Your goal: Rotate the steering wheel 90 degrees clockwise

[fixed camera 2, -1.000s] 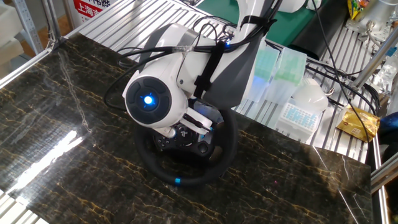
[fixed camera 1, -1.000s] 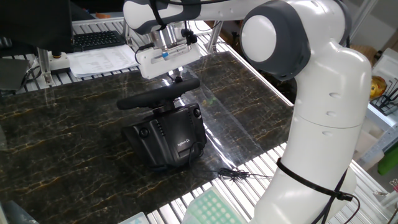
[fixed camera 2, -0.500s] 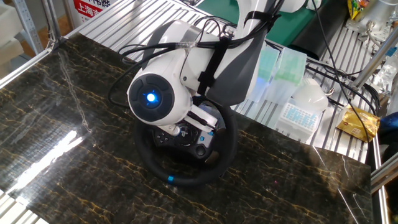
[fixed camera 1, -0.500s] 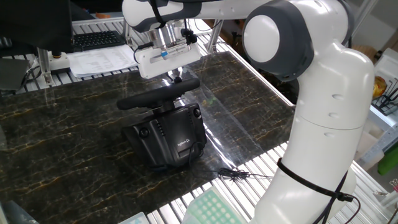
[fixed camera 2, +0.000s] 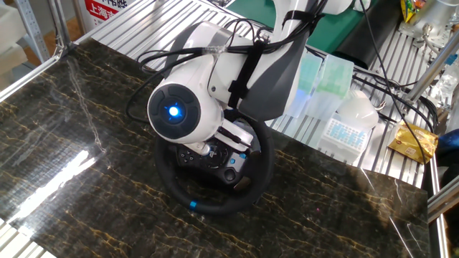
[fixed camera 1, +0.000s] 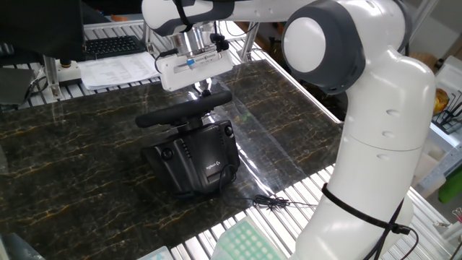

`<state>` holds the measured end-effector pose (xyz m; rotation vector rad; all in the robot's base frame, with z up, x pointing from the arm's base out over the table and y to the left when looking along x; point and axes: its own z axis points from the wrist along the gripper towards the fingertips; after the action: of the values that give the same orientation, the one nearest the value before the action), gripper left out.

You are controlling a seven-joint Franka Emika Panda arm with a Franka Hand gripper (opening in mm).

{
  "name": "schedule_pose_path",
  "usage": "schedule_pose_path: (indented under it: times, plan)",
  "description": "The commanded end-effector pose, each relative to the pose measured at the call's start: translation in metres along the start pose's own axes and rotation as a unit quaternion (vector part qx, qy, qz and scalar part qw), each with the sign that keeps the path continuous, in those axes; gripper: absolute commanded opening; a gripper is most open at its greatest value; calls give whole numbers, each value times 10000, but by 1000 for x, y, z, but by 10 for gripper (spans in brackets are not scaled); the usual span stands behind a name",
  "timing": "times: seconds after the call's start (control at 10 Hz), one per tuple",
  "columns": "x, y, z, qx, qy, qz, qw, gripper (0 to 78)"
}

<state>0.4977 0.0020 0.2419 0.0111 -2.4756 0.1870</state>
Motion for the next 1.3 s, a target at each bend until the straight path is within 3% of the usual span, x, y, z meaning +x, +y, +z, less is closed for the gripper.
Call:
schedule_pose_path:
  times: [0.1,1.3]
  plan:
    - [4,3,-2,-162,11,-30,9999,0]
    - [5,5,-4,-226,8,37,9997,0]
